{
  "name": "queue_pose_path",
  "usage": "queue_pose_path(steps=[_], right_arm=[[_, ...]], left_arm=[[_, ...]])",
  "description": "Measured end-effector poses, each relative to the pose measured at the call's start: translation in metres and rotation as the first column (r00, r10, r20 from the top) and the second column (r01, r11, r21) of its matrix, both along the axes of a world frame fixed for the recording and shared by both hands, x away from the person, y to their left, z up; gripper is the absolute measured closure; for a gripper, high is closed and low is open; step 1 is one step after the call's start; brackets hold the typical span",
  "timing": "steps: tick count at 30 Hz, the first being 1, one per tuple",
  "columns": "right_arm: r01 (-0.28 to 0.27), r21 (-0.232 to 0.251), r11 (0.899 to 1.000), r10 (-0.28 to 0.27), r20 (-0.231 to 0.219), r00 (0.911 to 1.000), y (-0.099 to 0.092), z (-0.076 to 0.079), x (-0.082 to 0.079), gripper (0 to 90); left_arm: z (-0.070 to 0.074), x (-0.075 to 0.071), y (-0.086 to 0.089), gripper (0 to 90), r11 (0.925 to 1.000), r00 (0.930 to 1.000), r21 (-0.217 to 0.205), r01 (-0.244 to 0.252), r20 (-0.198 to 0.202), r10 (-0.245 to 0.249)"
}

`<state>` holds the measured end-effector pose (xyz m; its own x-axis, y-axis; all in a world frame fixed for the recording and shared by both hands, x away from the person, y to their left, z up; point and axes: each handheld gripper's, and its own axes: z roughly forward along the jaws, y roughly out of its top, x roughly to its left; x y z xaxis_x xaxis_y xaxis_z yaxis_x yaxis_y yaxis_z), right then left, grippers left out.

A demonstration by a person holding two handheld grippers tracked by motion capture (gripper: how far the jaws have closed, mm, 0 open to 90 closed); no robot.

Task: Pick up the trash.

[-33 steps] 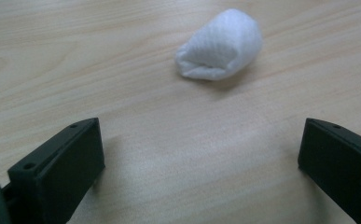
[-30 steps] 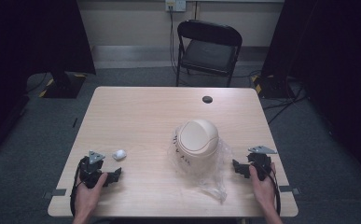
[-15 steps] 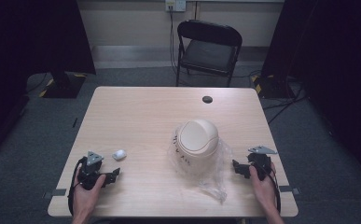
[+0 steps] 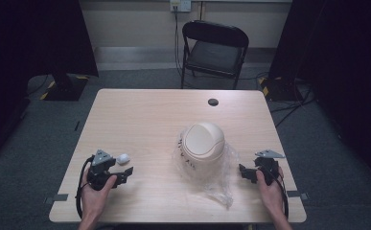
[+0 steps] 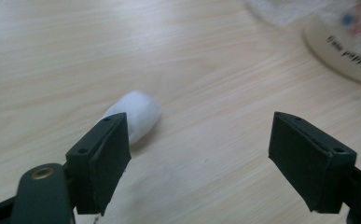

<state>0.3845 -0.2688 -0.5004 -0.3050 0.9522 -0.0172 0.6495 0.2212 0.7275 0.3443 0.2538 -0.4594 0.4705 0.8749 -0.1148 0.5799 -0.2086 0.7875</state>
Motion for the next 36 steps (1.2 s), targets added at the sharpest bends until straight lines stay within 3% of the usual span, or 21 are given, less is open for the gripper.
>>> queue_pose_path(steps=[4, 5, 12, 15, 21, 25, 26, 30, 32, 36], right_arm=[[0.001, 0.0, 1.0, -0.001, -0.001, 1.0, 0.0, 0.0, 0.0, 8.8], [0.0, 0.0, 1.0, 0.0, -0.001, 1.0, 0.0, 0.0, 0.0, 8.8], [0.0, 0.0, 1.0, 0.0, 0.0, 1.0, 0.0, 0.0, 0.0, 8.8], [0.0, 0.0, 1.0, 0.0, -0.001, 1.0, 0.0, 0.0, 0.0, 8.9], [0.0, 0.0, 1.0, 0.0, -0.001, 1.0, 0.0, 0.0, 0.0, 8.9], [0.0, 0.0, 1.0, 0.0, -0.001, 1.0, 0.0, 0.0, 0.0, 8.9], [0.0, 0.0, 1.0, 0.0, -0.001, 1.0, 0.0, 0.0, 0.0, 8.9], [0.0, 0.0, 1.0, 0.0, 0.0, 1.0, 0.0, 0.0, 0.0, 8.9], [0.0, 0.0, 1.0, 0.0, -0.001, 1.0, 0.0, 0.0, 0.0, 8.9], [0.0, 0.0, 1.0, 0.0, 0.0, 1.0, 0.0, 0.0, 0.0, 8.9]], left_arm=[[0.006, 0.006, -0.009, 20.4, 0.9992, 0.9996, -0.028, 0.027, 0.012, -0.026], [0.009, 0.01, -0.016, 20.4, 0.9975, 0.9986, -0.048, 0.053, 0.008, -0.053], [0.02, 0.017, -0.037, 20.4, 0.9917, 0.9938, -0.068, 0.109, 0.028, -0.107], [0.027, 0.021, -0.052, 20.4, 0.9845, 0.9866, -0.066, 0.162, 0.03, -0.161], [0.04, 0.026, -0.069, 20.4, 0.976, 0.9762, -0.046, 0.213, 0.051, -0.211], [0.054, 0.036, -0.089, 20.2, 0.9633, 0.9619, -0.042, 0.265, 0.081, -0.261], [0.054, 0.036, -0.089, 20.1, 0.9633, 0.9619, -0.042, 0.265, 0.081, -0.261], [0.063, 0.044, -0.102, 20.0, 0.955, 0.956, -0.085, 0.284, 0.101, -0.275], [0.065, 0.047, -0.105, 19.7, 0.9515, 0.9524, -0.083, 0.296, 0.1, -0.288], [0.071, 0.054, -0.113, 19.2, 0.9453, 0.9506, -0.12, 0.304, 0.105, -0.292]])
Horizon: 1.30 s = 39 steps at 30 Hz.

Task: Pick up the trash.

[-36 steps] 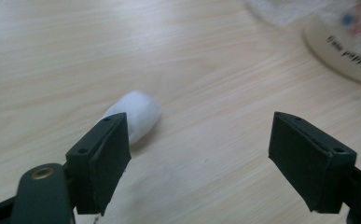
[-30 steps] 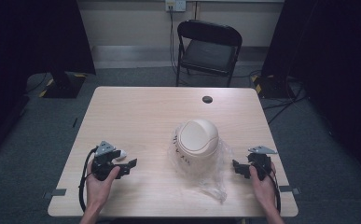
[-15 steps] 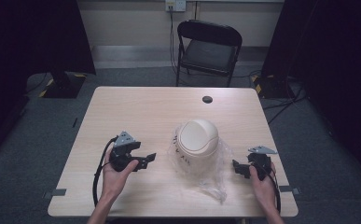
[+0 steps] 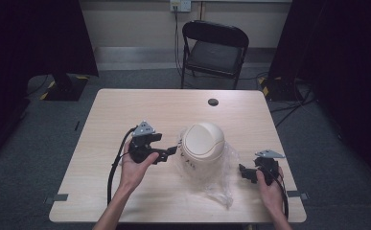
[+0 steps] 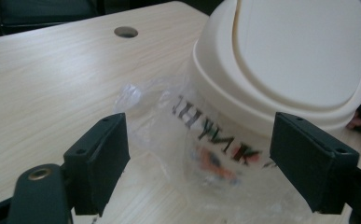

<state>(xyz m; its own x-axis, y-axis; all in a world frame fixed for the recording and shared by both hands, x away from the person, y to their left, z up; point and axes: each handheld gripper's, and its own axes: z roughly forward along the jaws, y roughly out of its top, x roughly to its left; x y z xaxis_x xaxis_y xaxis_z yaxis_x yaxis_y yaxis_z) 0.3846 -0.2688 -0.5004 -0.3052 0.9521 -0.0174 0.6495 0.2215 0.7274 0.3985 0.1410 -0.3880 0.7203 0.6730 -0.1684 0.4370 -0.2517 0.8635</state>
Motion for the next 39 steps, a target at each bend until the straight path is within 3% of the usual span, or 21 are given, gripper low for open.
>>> queue_pose_path(steps=[5, 9, 11, 14, 17, 26, 29, 33, 37, 39], right_arm=[[0.0, 0.001, 1.0, 0.0, 0.0, 1.0, 0.0, 0.0, 0.0, 8.9], [0.0, 0.0, 1.0, 0.0, 0.0, 1.0, 0.0, 0.0, 0.0, 8.9], [0.0, 0.0, 1.0, 0.0, 0.0, 1.0, 0.0, 0.0, 0.0, 8.9], [0.0, 0.0, 1.0, 0.0, 0.0, 1.0, 0.0, 0.0, 0.0, 8.9], [0.0, 0.0, 1.0, 0.0, 0.0, 1.0, 0.0, 0.0, 0.0, 8.9], [0.0, 0.0, 1.0, 0.0, 0.0, 1.0, 0.0, 0.0, 0.0, 8.9], [0.0, 0.0, 1.0, 0.0, 0.0, 1.0, 0.0, 0.0, 0.0, 8.9], [0.002, 0.0, 1.0, -0.002, 0.002, 1.0, 0.0, 0.0, 0.0, 8.9], [0.002, 0.0, 1.0, -0.002, 0.0, 1.0, 0.0, 0.0, 0.0, 8.9], [0.002, 0.0, 1.0, -0.002, 0.001, 1.0, 0.0, 0.0, 0.0, 9.0]], left_arm=[[0.012, 0.005, -0.008, 18.9, 0.9999, 0.9997, -0.012, 0.01, 0.022, -0.01], [0.019, 0.015, -0.024, 18.4, 0.9987, 0.9984, 0.021, 0.046, 0.03, -0.047], [0.017, 0.019, -0.031, 18.4, 0.9986, 0.9982, 0.018, 0.049, 0.033, -0.05], [0.011, 0.024, -0.038, 18.5, 0.9969, 0.9981, 0.057, 0.055, 0.025, -0.056], [0.007, 0.029, -0.041, 18.5, 0.9964, 0.9983, 0.064, 0.055, 0.016, -0.056], [0.001, 0.04, -0.053, 16.7, 0.9879, 0.9977, 0.14, 0.068, -0.014, -0.066], [0.001, 0.041, -0.054, 16.7, 0.9898, 0.9981, 0.129, 0.061, -0.019, -0.059], [0.001, 0.046, -0.06, 16.5, 0.9814, 0.9984, 0.183, 0.057, -0.01, -0.057], [-0.002, 0.052, -0.061, 17.5, 0.9827, 0.9986, 0.178, 0.052, -0.017, -0.05], [-0.011, 0.055, -0.066, 15.6, 0.9864, 0.9962, 0.15, 0.068, -0.064, -0.059]])
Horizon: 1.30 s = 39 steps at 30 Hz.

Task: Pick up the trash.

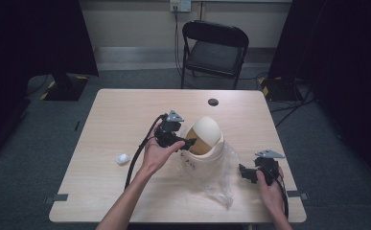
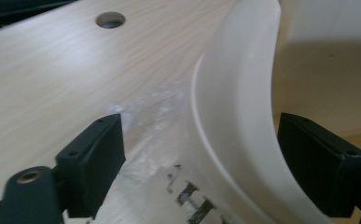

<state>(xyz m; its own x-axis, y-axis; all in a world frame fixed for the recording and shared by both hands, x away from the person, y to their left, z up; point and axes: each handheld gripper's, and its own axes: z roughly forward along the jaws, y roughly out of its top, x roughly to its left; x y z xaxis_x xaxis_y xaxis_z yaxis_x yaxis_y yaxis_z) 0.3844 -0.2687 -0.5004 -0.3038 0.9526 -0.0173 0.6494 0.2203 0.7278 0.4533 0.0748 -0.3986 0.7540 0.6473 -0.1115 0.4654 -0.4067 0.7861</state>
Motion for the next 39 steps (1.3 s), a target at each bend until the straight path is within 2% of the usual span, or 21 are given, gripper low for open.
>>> queue_pose_path(steps=[8, 11, 12, 14, 17, 18, 19, 21, 25, 30, 31, 32, 35, 37, 39], right_arm=[[0.0, 0.0, 1.0, 0.0, 0.0, 1.0, 0.0, 0.0, 0.0, 9.0], [-0.001, -0.001, 1.0, 0.001, 0.0, 1.0, 0.0, 0.0, 0.0, 9.0], [0.0, 0.0, 1.0, 0.0, 0.0, 1.0, 0.0, 0.0, 0.0, 9.0], [0.0, 0.0, 1.0, 0.0, 0.0, 1.0, 0.0, 0.0, 0.0, 9.0], [0.0, 0.0, 1.0, 0.0, 0.0, 1.0, 0.0, 0.0, 0.0, 9.0], [0.0, 0.0, 1.0, 0.0, 0.0, 1.0, 0.0, 0.0, 0.0, 9.0], [0.001, 0.0, 1.0, -0.001, 0.001, 1.0, 0.0, 0.0, 0.0, 9.0], [0.0, 0.0, 1.0, 0.0, 0.0, 1.0, 0.0, 0.0, 0.0, 8.9], [0.0, 0.0, 1.0, 0.0, 0.0, 1.0, 0.0, 0.0, 0.0, 8.9], [0.0, 0.0, 1.0, 0.0, 0.0, 1.0, 0.0, 0.0, 0.0, 8.9], [0.0, 0.0, 1.0, 0.0, 0.0, 1.0, 0.0, 0.0, 0.0, 8.9], [0.0, 0.0, 1.0, 0.0, 0.0, 1.0, 0.0, 0.0, 0.0, 8.9], [0.0, 0.0, 1.0, 0.0, 0.0, 1.0, 0.0, 0.0, 0.0, 9.0], [0.0, 0.0, 1.0, 0.0, 0.0, 1.0, 0.0, 0.0, 0.0, 9.0], [0.0, 0.0, 1.0, 0.0, 0.0, 1.0, 0.0, 0.0, 0.0, 8.9]], left_arm=[[-0.001, 0.005, -0.004, 17.6, 1.0, 0.9998, -0.007, -0.001, -0.021, 0.001], [0.001, 0.004, -0.002, 17.9, 0.9998, 0.9998, -0.018, 0.007, -0.018, -0.007], [0.003, 0.002, 0.001, 17.9, 0.9991, 0.9998, -0.041, 0.011, -0.016, -0.012], [0.006, -0.001, 0.004, 17.9, 0.9981, 0.9997, -0.056, 0.023, -0.009, -0.024], [0.009, -0.005, 0.008, 17.9, 0.9977, 0.9995, -0.06, 0.031, -0.006, -0.031], [0.01, -0.006, 0.01, 17.9, 0.9976, 0.9995, -0.061, 0.031, 0.007, -0.031], [0.012, -0.007, 0.013, 18.0, 0.9977, 0.9995, -0.061, 0.03, 0.015, -0.03], [0.013, -0.01, 0.019, 17.9, 0.9957, 0.9996, -0.09, 0.025, 0.017, -0.024], [0.017, -0.014, 0.032, 17.9, 0.9961, 0.9996, -0.086, 0.018, 0.023, -0.017], [0.02, -0.019, 0.044, 19.5, 0.9933, 0.9994, -0.114, 0.015, 0.032, -0.012], [0.021, -0.023, 0.051, 20.1, 0.9926, 0.9986, -0.121, 0.011, 0.052, -0.004], [0.021, -0.023, 0.051, 20.1, 0.9926, 0.9986, -0.121, 0.011, 0.052, -0.004], [0.024, -0.029, 0.063, 20.1, 0.9912, 0.9979, -0.132, -0.004, 0.064, 0.013], [0.023, -0.033, 0.076, 20.1, 0.9922, 0.9972, -0.121, -0.029, 0.065, 0.037], [0.021, -0.034, 0.081, 20.1, 0.9906, 0.9969, -0.131, -0.038, 0.063, 0.047]])
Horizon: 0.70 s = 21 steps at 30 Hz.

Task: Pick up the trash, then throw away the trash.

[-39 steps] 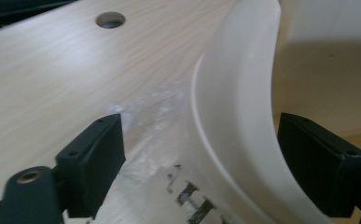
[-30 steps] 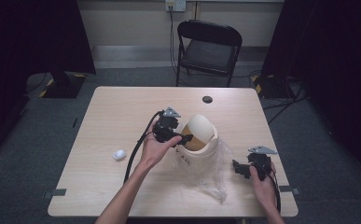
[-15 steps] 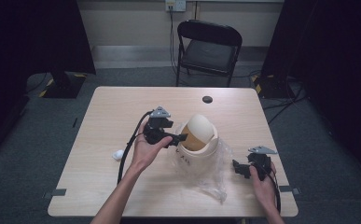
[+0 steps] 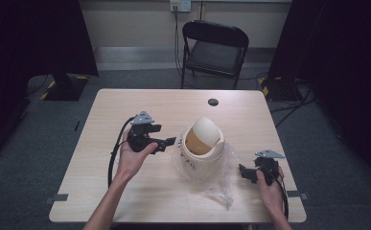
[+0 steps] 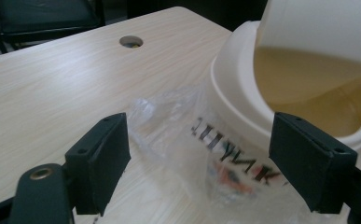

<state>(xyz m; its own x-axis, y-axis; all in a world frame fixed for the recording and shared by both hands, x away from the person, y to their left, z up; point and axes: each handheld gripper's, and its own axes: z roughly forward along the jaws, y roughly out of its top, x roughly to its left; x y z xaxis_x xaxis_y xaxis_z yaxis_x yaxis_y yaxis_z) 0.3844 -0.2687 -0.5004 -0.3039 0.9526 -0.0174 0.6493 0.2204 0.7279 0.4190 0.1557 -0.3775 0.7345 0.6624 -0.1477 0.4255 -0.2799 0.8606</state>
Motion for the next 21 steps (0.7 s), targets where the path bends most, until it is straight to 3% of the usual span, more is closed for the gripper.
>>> queue_pose_path(steps=[2, 10, 14, 19, 21], right_arm=[[0.0, 0.0, 1.0, 0.0, 0.0, 1.0, 0.0, 0.0, 0.0, 8.9], [0.0, -0.001, 1.0, 0.0, 0.0, 1.0, 0.0, 0.0, 0.0, 9.0], [0.0, 0.0, 1.0, 0.0, 0.0, 1.0, 0.0, 0.0, 0.0, 8.9], [0.0, 0.0, 1.0, 0.0, 0.0, 1.0, 0.0, 0.0, 0.0, 8.9], [0.0, 0.0, 1.0, 0.0, 0.0, 1.0, 0.0, 0.0, 0.0, 8.9]], left_arm=[[-0.003, -0.003, 0.01, 23.0, 0.9998, 0.9995, -0.018, -0.001, -0.032, 0.001], [-0.014, -0.013, 0.046, 22.7, 0.9947, 0.9941, 0.021, -0.1, -0.04, 0.101], [-0.02, -0.018, 0.067, 22.0, 0.99, 0.9887, 0.01, -0.14, -0.052, 0.141], [-0.031, -0.024, 0.086, 22.0, 0.9858, 0.9837, 0.029, -0.165, -0.067, 0.167], [-0.039, -0.028, 0.096, 22.0, 0.9819, 0.9803, 0.06, -0.18, -0.073, 0.184]])
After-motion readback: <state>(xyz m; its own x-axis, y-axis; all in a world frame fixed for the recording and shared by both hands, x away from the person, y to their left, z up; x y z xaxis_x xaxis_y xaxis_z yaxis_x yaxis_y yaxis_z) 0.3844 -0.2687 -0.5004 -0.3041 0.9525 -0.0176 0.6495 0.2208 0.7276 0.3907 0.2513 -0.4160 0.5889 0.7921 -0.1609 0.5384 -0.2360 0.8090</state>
